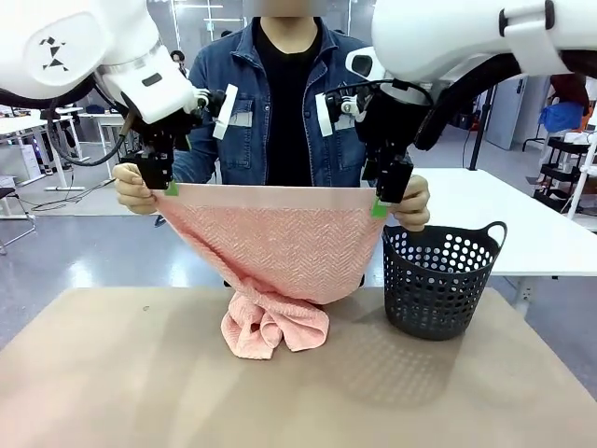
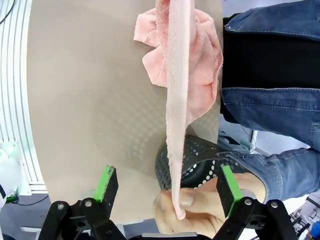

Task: Fold the towel.
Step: Grab the top end of the 100 cm Hotel Towel extended by the human.

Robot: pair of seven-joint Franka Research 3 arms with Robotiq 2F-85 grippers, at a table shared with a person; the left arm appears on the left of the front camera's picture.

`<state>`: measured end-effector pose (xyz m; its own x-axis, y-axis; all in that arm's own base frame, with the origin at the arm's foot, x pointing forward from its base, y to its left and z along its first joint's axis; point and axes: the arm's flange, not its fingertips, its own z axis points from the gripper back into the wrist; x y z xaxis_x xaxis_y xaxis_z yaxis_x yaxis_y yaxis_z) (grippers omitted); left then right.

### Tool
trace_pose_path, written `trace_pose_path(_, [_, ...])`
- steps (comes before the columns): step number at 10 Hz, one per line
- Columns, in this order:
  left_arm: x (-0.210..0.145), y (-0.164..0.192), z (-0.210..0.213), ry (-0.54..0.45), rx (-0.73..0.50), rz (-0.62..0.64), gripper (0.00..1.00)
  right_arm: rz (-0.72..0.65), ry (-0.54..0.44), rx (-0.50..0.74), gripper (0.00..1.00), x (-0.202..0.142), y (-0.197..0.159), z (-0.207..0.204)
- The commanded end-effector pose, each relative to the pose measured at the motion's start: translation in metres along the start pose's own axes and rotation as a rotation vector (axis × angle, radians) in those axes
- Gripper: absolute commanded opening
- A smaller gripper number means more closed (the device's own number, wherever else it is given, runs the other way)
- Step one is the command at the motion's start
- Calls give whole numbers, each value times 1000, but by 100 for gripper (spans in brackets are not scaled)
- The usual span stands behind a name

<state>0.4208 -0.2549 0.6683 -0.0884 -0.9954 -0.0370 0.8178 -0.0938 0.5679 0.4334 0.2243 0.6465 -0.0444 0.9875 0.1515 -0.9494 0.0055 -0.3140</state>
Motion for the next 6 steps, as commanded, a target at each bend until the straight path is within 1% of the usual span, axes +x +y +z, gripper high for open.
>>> trace_pose_path(1, [2, 6, 8, 41, -37, 28, 100, -25, 10, 4, 100, 11, -7, -2])
trace_pose_path(3, [5, 3, -6, 48, -78, 23, 100, -26, 20, 20, 100, 15, -11, -16])
trace_pose_path(4, [5, 2, -13, 37, -106, 33, 100, -30, 30, 31, 100, 16, -13, -22])
trace_pose_path(6, [5, 1, -28, 47, -121, 41, 100, -30, 35, 21, 100, 17, -16, -31])
